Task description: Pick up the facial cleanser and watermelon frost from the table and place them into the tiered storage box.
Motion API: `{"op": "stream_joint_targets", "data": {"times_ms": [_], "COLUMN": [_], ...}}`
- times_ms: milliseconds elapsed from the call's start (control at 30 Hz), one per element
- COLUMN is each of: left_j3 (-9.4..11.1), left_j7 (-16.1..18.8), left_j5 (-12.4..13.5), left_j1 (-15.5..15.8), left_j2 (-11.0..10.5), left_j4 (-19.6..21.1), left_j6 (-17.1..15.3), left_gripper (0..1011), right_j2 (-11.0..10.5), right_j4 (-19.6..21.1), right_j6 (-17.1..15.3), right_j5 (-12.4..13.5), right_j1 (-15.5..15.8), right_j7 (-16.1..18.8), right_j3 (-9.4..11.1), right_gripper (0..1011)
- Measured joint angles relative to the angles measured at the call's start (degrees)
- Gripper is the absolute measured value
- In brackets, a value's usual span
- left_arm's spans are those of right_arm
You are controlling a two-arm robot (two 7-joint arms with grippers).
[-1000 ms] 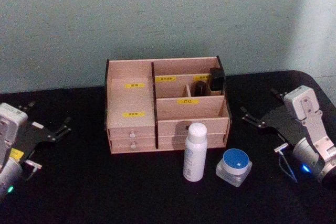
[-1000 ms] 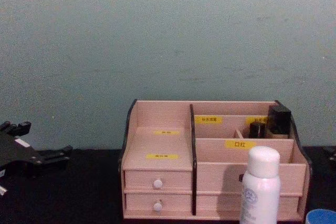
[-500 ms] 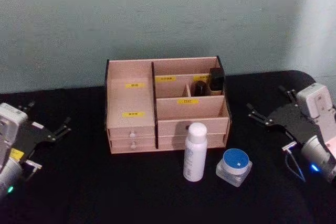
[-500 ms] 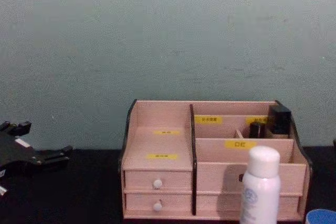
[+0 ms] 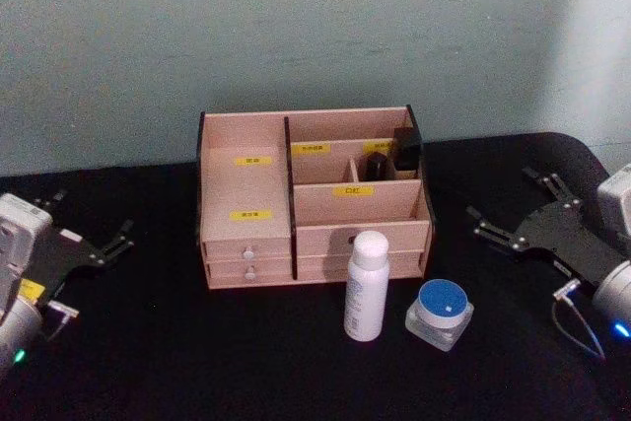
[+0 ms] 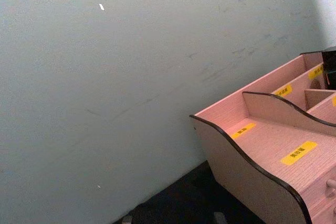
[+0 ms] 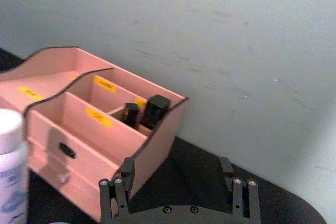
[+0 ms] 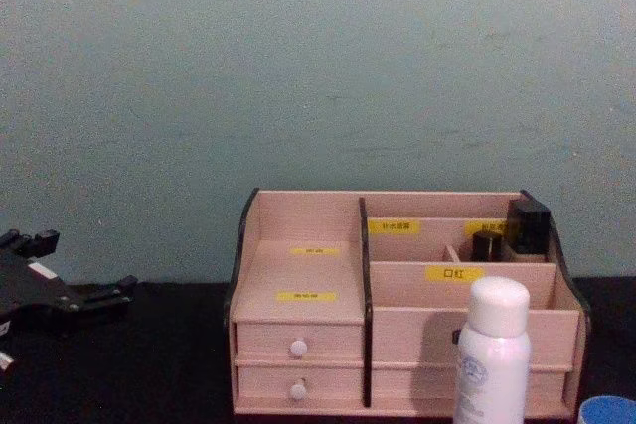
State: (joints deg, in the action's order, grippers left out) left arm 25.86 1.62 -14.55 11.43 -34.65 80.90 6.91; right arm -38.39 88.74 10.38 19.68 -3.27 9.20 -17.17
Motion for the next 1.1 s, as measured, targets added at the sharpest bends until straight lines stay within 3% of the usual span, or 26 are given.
{"op": "stream_joint_targets", "data": {"times_ms": [467, 833, 1100], "left_j3": [0.0, 0.0, 0.0], "left_j7": [0.0, 0.0, 0.0], "left_j5": [0.0, 0.0, 0.0], "left_j1": [0.0, 0.0, 0.0], "left_j2": [0.0, 0.0, 0.0], "left_j4": [0.0, 0.0, 0.0], "left_j6": [0.0, 0.0, 0.0], "left_gripper": [1001, 1001, 1001], "right_j2": [-2.75, -2.63, -1.35], "right_j4": [2.46, 1.88, -0.24], "right_j6": [1.56, 0.81, -0.59], "right_j5": [2.7, 2.38, 1.75], "right_j1": [1.92, 0.75, -1.19], "right_j7": [11.71, 18.13, 22.58], "right_j3": [0.12, -1.5, -2.91], "right_gripper": [1002, 1002, 1002]}}
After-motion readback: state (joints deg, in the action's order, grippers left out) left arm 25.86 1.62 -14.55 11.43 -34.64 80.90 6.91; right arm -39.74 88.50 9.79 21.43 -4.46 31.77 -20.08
